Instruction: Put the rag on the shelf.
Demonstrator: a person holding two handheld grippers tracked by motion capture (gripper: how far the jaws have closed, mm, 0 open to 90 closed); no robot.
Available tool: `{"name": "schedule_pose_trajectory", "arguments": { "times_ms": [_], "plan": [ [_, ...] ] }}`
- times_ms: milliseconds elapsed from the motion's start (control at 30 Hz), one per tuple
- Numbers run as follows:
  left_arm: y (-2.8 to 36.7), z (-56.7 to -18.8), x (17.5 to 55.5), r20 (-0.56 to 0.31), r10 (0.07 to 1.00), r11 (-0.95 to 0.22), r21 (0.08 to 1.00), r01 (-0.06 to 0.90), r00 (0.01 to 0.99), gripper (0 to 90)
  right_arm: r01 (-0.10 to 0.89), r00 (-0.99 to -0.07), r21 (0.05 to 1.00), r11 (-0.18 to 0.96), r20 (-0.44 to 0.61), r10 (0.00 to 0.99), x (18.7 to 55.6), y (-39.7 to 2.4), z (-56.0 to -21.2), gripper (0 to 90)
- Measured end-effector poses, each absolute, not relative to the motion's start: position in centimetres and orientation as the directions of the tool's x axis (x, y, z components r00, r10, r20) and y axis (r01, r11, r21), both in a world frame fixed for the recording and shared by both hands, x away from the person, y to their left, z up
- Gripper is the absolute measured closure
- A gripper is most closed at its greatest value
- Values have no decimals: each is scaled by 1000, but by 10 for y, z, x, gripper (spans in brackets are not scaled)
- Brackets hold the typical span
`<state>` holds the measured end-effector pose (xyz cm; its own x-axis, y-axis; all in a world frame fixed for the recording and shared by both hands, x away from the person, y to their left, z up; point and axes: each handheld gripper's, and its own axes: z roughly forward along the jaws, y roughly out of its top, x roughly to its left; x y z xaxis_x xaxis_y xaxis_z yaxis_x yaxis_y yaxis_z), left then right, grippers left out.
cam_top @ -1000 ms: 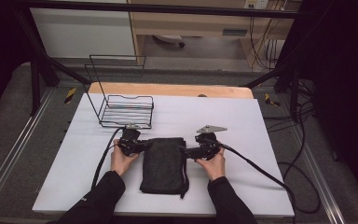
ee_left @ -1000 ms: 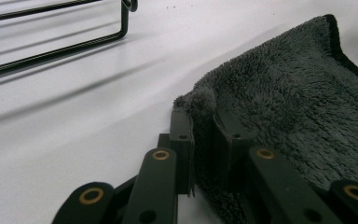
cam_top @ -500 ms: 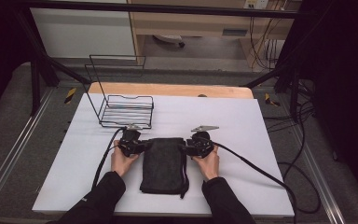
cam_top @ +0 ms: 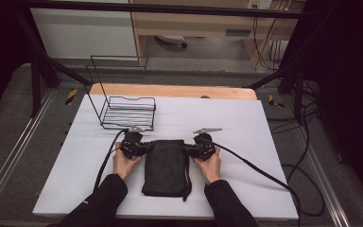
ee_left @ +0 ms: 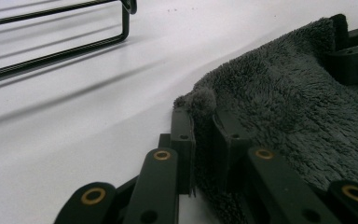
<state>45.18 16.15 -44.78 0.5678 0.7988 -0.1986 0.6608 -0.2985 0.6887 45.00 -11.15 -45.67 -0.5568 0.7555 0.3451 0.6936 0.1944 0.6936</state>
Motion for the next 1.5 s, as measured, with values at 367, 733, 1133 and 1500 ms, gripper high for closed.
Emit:
{"name": "schedule_pose_trajectory", "arguments": {
  "times_ms": [367, 733, 1133, 1500],
  "plan": [
    [167, -435, 448, -214, 788, -276, 715, 643, 577, 820, 681, -561, 709, 183, 343, 753, 447, -114, -448, 780],
    [174, -406, 431, -205, 757, -262, 775, 575, 620, 820, 627, -600, 761, 163, 339, 724, 438, -117, -427, 780],
    [175, -385, 420, -170, 748, -259, 815, 518, 641, 822, 551, -639, 814, 183, 271, 720, 427, -114, -404, 782],
    [178, -365, 408, -155, 747, -219, 861, 460, 647, 824, 497, -660, 853, 161, 251, 708, 419, -116, -384, 785]
  ]
}}
